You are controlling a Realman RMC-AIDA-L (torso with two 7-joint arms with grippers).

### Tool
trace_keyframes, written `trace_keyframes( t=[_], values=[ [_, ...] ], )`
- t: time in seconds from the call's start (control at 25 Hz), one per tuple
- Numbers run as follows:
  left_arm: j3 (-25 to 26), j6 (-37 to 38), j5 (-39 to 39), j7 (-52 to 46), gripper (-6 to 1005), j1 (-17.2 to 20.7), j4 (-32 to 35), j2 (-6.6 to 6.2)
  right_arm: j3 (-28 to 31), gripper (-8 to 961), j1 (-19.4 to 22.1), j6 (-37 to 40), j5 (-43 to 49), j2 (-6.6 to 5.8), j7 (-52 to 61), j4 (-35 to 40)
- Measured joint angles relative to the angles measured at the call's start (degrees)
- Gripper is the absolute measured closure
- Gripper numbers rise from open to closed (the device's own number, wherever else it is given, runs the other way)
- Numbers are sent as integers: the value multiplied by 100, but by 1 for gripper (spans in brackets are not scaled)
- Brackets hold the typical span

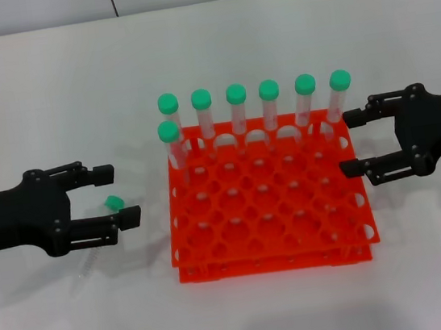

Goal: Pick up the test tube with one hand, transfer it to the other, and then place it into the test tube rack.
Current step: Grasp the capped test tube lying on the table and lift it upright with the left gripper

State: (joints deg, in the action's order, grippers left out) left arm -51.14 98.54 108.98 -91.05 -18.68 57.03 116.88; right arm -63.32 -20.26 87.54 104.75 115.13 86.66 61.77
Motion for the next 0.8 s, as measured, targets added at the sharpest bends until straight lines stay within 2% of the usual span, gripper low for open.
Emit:
trace_keyframes(
  t=[0.6,0.8],
  values=[
    [0,-2,-1,-49,166,-9,5,-7,-9,203,-22,-1,-17,0,-6,-16],
    [14,10,-3,-386,167,-23,28,-27,-26,203,-22,0,-40,0,-9,-15]
  ],
)
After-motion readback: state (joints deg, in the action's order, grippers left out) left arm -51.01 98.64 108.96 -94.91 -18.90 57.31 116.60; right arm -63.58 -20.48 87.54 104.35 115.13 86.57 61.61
